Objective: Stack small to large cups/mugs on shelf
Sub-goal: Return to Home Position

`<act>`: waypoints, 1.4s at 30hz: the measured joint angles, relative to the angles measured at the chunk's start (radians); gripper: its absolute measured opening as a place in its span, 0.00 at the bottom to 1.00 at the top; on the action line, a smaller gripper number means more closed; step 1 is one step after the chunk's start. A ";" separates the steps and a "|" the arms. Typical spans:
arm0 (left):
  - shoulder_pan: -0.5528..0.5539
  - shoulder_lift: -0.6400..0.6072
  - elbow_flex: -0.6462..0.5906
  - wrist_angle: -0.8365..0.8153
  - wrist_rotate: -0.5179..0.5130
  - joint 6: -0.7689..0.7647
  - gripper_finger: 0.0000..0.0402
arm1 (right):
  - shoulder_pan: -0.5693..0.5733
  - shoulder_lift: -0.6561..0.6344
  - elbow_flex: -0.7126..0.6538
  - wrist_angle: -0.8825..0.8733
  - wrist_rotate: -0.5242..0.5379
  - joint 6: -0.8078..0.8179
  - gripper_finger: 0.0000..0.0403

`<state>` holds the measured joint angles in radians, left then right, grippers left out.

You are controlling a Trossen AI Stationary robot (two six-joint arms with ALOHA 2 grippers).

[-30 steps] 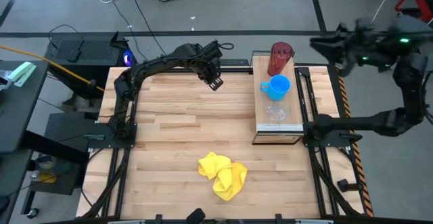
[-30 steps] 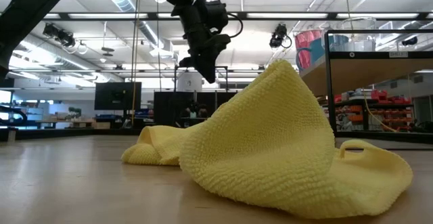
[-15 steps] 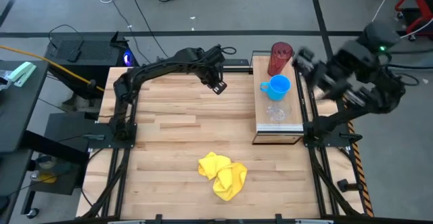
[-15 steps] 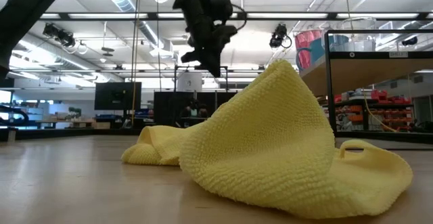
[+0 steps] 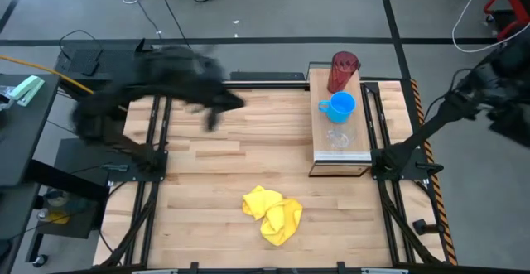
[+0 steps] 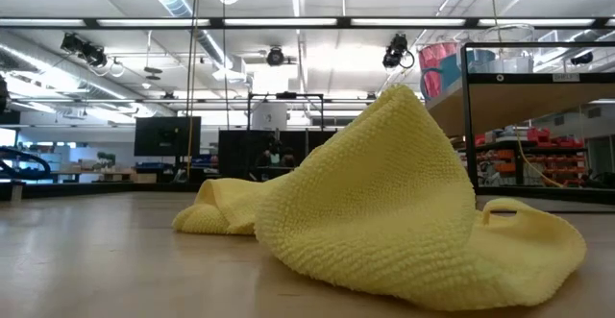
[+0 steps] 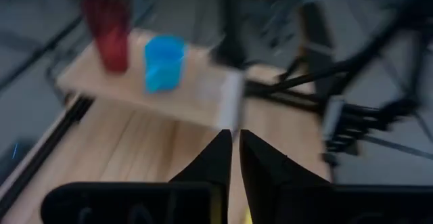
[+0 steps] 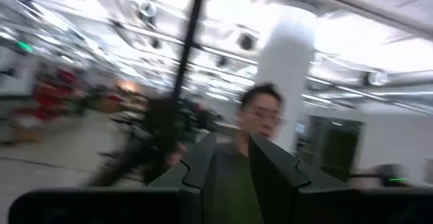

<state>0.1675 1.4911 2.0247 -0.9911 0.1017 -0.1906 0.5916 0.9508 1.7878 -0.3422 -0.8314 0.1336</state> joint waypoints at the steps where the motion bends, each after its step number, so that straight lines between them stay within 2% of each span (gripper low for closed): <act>1: -0.023 -0.044 0.000 -0.005 0.000 0.013 0.09 | 0.023 -0.013 0.000 -0.001 0.000 0.024 0.23; 4: -0.099 -0.180 0.001 -0.034 0.000 0.018 0.08 | 0.064 -0.043 0.000 -0.001 0.005 0.124 0.23; 8: -0.190 -0.319 -0.001 -0.032 -0.001 -0.049 0.07 | 0.075 -0.055 0.000 -0.008 0.017 0.131 0.23; 12: -0.250 -0.396 -0.003 -0.062 -0.002 -0.036 0.08 | 0.075 -0.082 -0.039 -0.106 -0.025 -0.081 0.23; 14: -0.276 -0.419 -0.033 -0.060 -0.002 -0.034 0.09 | 0.084 -0.116 -0.121 -0.128 -0.070 -0.194 0.23; 16: -0.299 -0.457 -0.118 -0.035 -0.003 -0.030 0.10 | 0.109 -0.167 -0.244 -0.080 -0.082 -0.247 0.23; 18: -0.315 -0.516 -0.254 0.077 0.001 -0.006 0.10 | 0.138 -0.227 -0.388 0.038 -0.060 -0.250 0.23; 20: -0.323 -0.589 -0.429 0.226 0.056 0.011 0.10 | 0.161 -0.296 -0.539 0.205 -0.013 -0.228 0.23; 23: -0.312 -0.707 -0.652 0.460 0.157 0.041 0.09 | 0.167 -0.402 -0.718 0.407 0.146 -0.131 0.23; 26: -0.280 -0.832 -0.812 0.564 0.165 0.021 0.08 | 0.161 -0.493 -0.873 0.488 0.398 -0.049 0.23; 28: -0.261 -0.901 -0.912 0.625 0.163 -0.015 0.08 | 0.155 -0.535 -0.960 0.524 0.486 -0.035 0.23; 35: -0.205 -1.066 -1.232 0.883 0.189 -0.042 0.07 | 0.128 -0.652 -1.110 0.576 0.480 -0.025 0.23; 38: -0.173 -1.096 -1.330 0.951 0.205 -0.066 0.08 | 0.128 -0.674 -1.149 0.593 0.478 -0.033 0.23; 42: -0.118 -1.108 -1.418 1.062 0.277 -0.091 0.09 | 0.128 -0.700 -1.211 0.644 0.463 -0.002 0.23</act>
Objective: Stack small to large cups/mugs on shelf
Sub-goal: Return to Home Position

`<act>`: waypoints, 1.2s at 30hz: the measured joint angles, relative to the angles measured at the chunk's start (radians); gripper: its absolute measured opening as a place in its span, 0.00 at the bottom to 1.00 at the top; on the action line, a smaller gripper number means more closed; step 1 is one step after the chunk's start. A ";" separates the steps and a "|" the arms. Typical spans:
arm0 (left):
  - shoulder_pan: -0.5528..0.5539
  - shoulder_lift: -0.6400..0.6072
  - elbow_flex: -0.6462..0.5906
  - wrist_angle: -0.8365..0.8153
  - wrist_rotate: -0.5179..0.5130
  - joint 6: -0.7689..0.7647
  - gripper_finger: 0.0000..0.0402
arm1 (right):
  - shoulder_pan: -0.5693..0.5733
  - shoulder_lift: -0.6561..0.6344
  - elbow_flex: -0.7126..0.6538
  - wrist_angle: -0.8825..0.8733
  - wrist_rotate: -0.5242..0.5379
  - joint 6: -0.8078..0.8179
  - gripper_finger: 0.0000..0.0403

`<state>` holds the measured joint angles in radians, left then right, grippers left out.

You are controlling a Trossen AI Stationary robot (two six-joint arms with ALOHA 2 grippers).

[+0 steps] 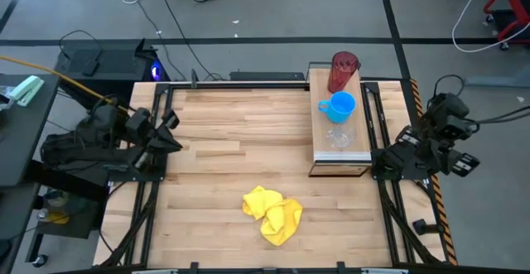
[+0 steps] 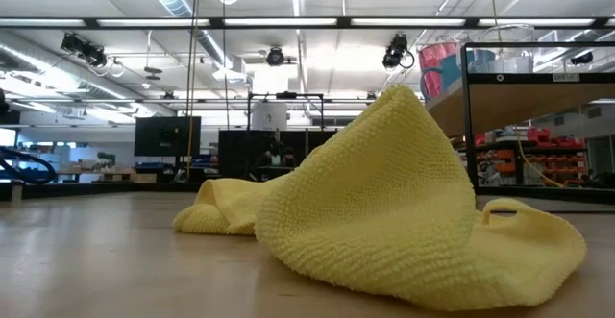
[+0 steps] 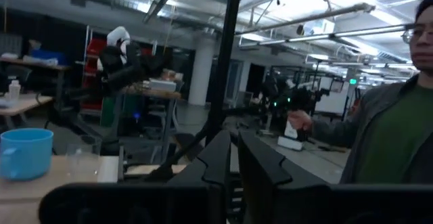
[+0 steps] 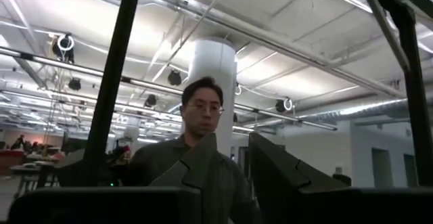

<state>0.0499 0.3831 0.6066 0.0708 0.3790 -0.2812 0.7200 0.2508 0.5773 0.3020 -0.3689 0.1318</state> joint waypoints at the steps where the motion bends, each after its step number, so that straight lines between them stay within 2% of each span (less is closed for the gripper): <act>1: 0.017 0.000 -0.014 0.023 0.015 -0.007 0.10 | 0.000 -0.008 -0.020 0.007 0.000 0.004 0.23; 6: 0.097 0.003 -0.051 0.042 0.053 -0.050 0.10 | 0.000 -0.042 -0.158 0.154 0.002 0.016 0.23; 8: 0.124 0.003 -0.061 0.059 0.084 -0.057 0.10 | 0.000 -0.053 -0.214 0.199 0.034 0.045 0.23; 14: 0.177 0.032 -0.102 0.120 0.160 -0.109 0.08 | 0.000 -0.066 -0.292 0.233 0.110 0.051 0.23; 21: 0.185 0.041 -0.225 0.294 0.194 -0.182 0.09 | 0.000 -0.066 -0.357 0.317 0.107 0.077 0.23; 26: 0.185 0.042 -0.320 0.451 0.205 -0.226 0.10 | 0.003 -0.066 -0.471 0.503 0.106 0.087 0.23; 31: 0.185 0.041 -0.359 0.474 0.204 -0.252 0.09 | 0.004 -0.066 -0.533 0.580 0.099 0.153 0.23; 36: 0.185 0.041 -0.393 0.539 0.209 -0.263 0.07 | 0.025 -0.066 -0.566 0.674 0.036 0.155 0.23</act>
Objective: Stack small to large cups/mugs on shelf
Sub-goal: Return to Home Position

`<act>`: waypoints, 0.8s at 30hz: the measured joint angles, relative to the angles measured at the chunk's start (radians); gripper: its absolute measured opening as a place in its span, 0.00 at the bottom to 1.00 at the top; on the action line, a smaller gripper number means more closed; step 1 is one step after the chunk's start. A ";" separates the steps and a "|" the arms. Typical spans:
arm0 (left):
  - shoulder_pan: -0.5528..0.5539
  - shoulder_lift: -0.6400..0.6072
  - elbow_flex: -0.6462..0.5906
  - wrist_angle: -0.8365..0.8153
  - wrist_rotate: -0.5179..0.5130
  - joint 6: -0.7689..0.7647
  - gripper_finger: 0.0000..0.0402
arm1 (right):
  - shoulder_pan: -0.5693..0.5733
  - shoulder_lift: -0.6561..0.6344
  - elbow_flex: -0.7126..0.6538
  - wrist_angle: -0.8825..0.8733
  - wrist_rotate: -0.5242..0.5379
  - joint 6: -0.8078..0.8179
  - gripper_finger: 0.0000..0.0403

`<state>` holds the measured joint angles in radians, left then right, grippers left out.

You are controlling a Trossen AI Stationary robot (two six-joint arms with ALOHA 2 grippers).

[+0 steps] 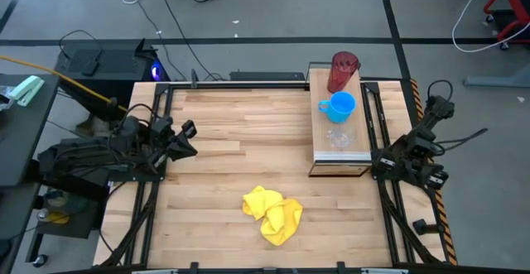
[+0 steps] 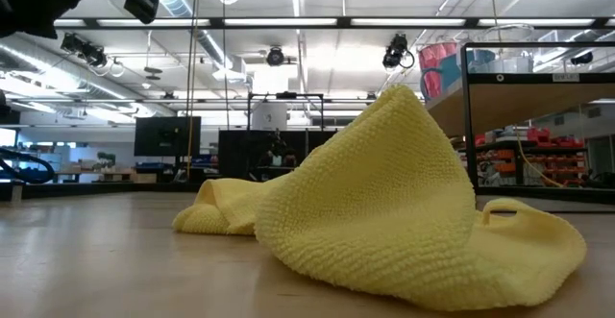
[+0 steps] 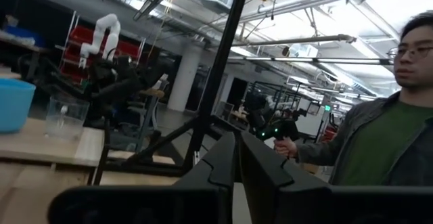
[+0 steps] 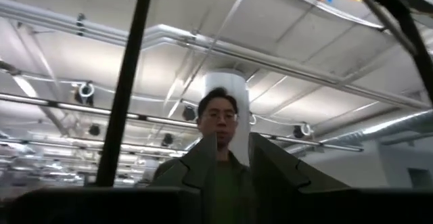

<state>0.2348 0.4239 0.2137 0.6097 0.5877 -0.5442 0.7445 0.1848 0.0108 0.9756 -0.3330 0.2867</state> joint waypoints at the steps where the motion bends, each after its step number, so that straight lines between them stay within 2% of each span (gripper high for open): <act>1: 0.000 0.000 -0.006 0.014 0.001 0.000 0.07 | 0.012 0.000 -0.004 0.005 -0.008 -0.005 0.23; 15: -0.013 0.000 -0.012 0.034 0.031 -0.016 0.10 | 0.276 0.000 -0.003 0.008 -0.044 -0.059 0.23; 24: -0.053 0.001 -0.012 0.029 0.031 0.047 0.07 | 0.354 0.001 -0.003 -0.157 -0.042 -0.239 0.23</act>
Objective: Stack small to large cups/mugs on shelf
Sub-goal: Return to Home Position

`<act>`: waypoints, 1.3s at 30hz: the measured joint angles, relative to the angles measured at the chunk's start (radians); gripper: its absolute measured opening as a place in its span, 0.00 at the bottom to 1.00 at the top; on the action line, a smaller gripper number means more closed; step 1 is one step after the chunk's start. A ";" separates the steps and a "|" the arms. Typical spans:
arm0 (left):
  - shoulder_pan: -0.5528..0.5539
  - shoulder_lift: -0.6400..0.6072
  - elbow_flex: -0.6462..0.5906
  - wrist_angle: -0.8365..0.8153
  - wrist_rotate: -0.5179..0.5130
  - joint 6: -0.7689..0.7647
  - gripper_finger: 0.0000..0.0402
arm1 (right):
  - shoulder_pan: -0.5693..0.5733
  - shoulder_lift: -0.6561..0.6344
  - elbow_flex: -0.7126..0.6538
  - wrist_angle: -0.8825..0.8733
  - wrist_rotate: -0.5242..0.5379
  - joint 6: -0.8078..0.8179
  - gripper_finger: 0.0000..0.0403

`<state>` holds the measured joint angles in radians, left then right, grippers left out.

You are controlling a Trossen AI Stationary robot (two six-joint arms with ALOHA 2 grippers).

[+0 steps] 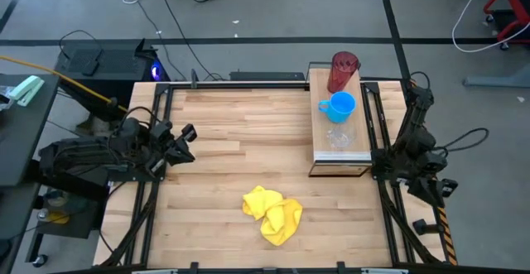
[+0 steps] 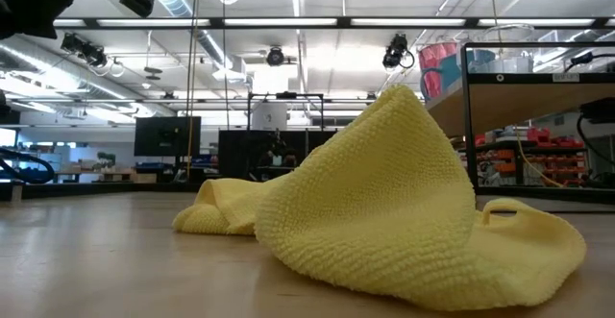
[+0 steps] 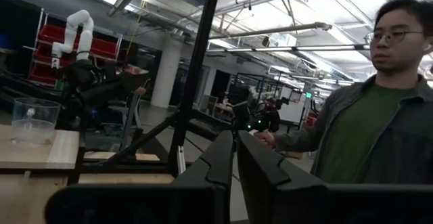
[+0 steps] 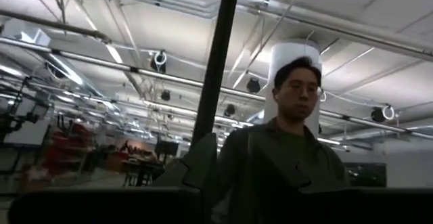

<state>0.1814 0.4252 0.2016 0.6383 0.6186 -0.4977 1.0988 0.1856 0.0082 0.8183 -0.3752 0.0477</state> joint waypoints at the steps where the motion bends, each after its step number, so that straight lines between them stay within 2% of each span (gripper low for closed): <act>1: -0.003 0.000 0.000 -0.002 0.000 0.006 0.07 | 0.002 0.000 0.000 -0.015 0.004 -0.013 0.23; 10: -0.014 0.044 0.000 -0.026 0.000 0.059 0.09 | 0.003 0.000 0.000 -0.175 0.111 -0.053 0.23; 19: -0.018 0.165 0.000 -0.024 0.000 0.089 0.09 | 0.003 0.000 0.000 -0.196 0.113 -0.070 0.23; 27: 0.107 0.121 0.000 -0.072 0.055 0.063 0.07 | 0.003 0.000 0.001 -0.195 0.113 -0.066 0.23; 33: 0.161 0.101 0.000 -0.082 0.098 0.056 0.09 | 0.003 0.000 0.001 -0.199 0.113 -0.066 0.23; 39: 0.204 0.010 -0.116 0.031 0.092 -0.049 0.10 | 0.003 0.000 0.001 -0.197 0.113 -0.066 0.23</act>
<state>0.3854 0.4352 0.0856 0.6691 0.7104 -0.5468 1.1023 0.1852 0.0087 0.6209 -0.2625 -0.0185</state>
